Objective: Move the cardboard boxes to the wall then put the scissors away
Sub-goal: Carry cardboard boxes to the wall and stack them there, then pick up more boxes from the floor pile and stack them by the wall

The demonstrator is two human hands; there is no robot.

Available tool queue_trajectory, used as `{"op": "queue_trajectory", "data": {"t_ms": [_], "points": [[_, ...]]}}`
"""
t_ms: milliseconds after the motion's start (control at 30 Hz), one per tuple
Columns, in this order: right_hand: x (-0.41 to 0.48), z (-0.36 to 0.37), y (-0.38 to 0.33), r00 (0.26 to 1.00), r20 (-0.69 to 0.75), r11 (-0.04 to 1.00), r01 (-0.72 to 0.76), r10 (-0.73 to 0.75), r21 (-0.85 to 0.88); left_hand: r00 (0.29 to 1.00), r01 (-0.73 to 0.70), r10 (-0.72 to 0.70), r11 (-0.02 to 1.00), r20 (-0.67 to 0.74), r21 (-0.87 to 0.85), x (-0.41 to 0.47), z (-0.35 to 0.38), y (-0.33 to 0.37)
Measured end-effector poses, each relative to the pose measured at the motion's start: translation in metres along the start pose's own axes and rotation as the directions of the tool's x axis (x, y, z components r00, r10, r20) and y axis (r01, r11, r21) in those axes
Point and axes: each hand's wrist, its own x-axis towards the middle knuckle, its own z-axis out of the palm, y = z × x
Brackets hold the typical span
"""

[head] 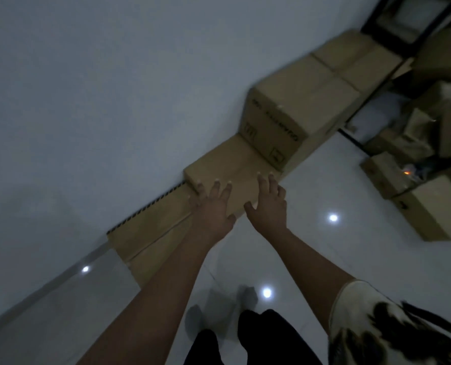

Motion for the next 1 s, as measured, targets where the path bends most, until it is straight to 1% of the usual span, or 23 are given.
{"op": "queue_trajectory", "data": {"t_ms": [100,167,200,233,333,467,567,667,833,933,1000], "points": [[-0.022,-0.054,0.015,0.990,-0.090,0.991,-0.100,0.108,0.088,0.990,-0.139,0.141,0.988,-0.028,0.069,-0.006,-0.028,0.058],[-0.034,-0.078,0.029,0.981,-0.125,0.985,-0.135,0.148,0.107,0.976,-0.207,0.212,0.973,-0.045,0.099,-0.008,-0.037,0.092],[-0.044,-0.099,0.045,0.969,-0.161,0.979,-0.170,0.187,0.117,0.962,-0.263,0.271,0.955,-0.042,0.135,-0.009,-0.042,0.121],[-0.048,-0.106,0.053,0.963,-0.164,0.974,-0.195,0.212,0.112,0.956,-0.283,0.292,0.946,-0.035,0.155,-0.009,-0.043,0.133],[-0.070,-0.142,0.097,0.912,-0.214,0.935,-0.324,0.349,0.144,0.915,-0.397,0.403,0.884,0.028,0.248,-0.013,-0.048,0.195],[-0.093,-0.180,0.149,0.825,-0.257,0.864,-0.472,0.503,0.174,0.856,-0.517,0.501,0.822,0.127,0.240,-0.019,-0.048,0.267],[-0.100,-0.214,0.185,0.772,-0.292,0.825,-0.525,0.565,0.210,0.812,-0.583,0.563,0.766,0.154,0.269,-0.019,-0.044,0.327],[-0.100,-0.250,0.222,0.722,-0.339,0.796,-0.568,0.603,0.208,0.776,-0.629,0.607,0.726,0.169,0.280,-0.019,-0.037,0.388],[-0.094,-0.289,0.272,0.692,-0.378,0.785,-0.584,0.615,0.208,0.747,-0.665,0.649,0.724,0.144,0.185,-0.008,-0.017,0.462],[-0.089,-0.305,0.310,0.674,-0.388,0.773,-0.600,0.628,0.209,0.746,-0.666,0.654,0.730,0.129,0.152,0.001,0.000,0.508],[-0.086,-0.311,0.323,0.670,-0.402,0.775,-0.596,0.624,0.210,0.740,-0.673,0.664,0.729,0.106,0.126,0.001,0.007,0.523]]}}
